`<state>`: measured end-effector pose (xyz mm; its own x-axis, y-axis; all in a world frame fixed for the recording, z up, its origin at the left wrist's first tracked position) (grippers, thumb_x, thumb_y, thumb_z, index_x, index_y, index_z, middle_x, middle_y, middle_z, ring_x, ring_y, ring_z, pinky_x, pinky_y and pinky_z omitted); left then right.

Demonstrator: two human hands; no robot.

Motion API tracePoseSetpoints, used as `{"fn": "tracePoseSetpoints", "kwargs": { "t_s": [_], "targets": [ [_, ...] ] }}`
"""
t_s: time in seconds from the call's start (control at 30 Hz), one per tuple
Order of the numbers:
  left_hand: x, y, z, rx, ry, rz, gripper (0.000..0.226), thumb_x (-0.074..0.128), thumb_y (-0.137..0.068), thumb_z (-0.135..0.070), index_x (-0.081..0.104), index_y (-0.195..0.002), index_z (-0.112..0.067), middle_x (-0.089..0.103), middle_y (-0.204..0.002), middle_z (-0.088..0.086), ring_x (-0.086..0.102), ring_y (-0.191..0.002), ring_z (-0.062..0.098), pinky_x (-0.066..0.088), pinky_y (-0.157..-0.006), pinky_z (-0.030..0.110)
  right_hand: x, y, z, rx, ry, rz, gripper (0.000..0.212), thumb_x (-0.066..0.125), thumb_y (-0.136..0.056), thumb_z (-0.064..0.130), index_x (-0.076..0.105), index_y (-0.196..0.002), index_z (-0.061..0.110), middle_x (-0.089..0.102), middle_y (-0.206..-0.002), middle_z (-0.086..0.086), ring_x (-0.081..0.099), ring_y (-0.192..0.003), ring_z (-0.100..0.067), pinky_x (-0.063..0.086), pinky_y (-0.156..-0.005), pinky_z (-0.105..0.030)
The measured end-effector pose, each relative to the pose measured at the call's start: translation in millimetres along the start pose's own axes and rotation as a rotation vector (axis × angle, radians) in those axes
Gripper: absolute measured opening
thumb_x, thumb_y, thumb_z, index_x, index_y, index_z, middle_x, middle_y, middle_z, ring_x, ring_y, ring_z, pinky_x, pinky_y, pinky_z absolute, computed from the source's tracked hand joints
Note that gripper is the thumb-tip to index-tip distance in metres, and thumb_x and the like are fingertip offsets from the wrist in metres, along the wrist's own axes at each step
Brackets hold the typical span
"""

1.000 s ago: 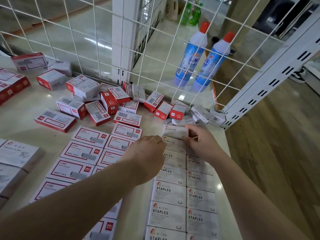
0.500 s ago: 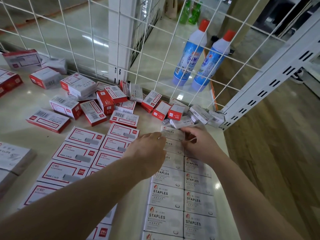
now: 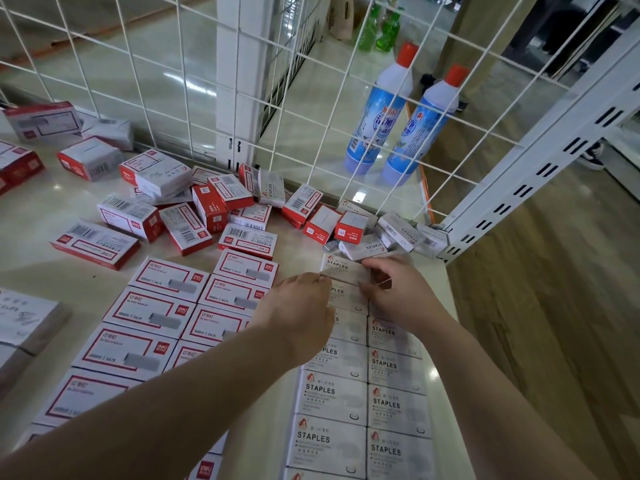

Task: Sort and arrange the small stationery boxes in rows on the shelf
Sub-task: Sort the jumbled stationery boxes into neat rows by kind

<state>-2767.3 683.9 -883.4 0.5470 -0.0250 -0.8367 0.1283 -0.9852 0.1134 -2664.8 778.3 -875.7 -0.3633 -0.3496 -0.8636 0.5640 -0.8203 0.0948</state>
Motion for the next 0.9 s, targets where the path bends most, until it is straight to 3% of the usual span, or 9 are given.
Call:
{"fn": "tracePoseSetpoints", "kwargs": {
  "t_s": [0.43, 0.73, 0.9],
  "targets": [
    [5.4, 1.2, -1.0, -0.044, 0.120, 0.092, 0.022, 0.042, -0.096, -0.029, 0.045, -0.115, -0.018, 0.055, -0.111, -0.001, 0.055, -0.097, 0.017, 0.054, -0.082, 0.035, 1.7, 6.3, 4.8, -0.020, -0.027, -0.011, 0.030, 0.054, -0.092, 0.013, 0.059, -0.122, 0.014, 0.045, -0.107, 0.005, 0.044, -0.097, -0.005, 0.030, -0.084, -0.010],
    [-1.3, 8.0, -4.3, -0.027, 0.085, 0.075, 0.029, 0.043, -0.096, -0.030, 0.043, -0.122, -0.016, 0.052, -0.120, -0.001, 0.048, -0.105, 0.015, 0.047, -0.092, 0.034, 5.2, 8.5, 0.1, 0.040, 0.030, -0.083, 0.030, 0.051, -0.093, 0.018, 0.058, -0.122, 0.016, 0.053, -0.114, -0.001, 0.051, -0.104, -0.016, 0.035, -0.082, -0.019],
    [-14.7, 23.9, -5.8, 0.017, 0.025, 0.029, 0.039, 0.040, -0.097, -0.026, 0.039, -0.135, -0.015, 0.043, -0.136, -0.001, 0.040, -0.123, 0.014, 0.034, -0.102, 0.028, 3.0, 16.2, -2.4, 0.089, 0.015, -0.171, 0.030, 0.051, -0.093, 0.030, 0.059, -0.120, 0.019, 0.056, -0.116, -0.001, 0.052, -0.101, -0.013, 0.035, -0.080, -0.020]
  ]
}}
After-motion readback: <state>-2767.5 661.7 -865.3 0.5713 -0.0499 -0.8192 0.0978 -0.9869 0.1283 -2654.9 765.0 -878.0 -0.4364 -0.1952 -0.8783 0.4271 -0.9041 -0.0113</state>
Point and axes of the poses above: each hand's wrist, its own y-axis away from the middle knuckle, its own x-axis out of the palm, z = x × y, the point moved 7 cm from there along -y, towards the middle knuckle
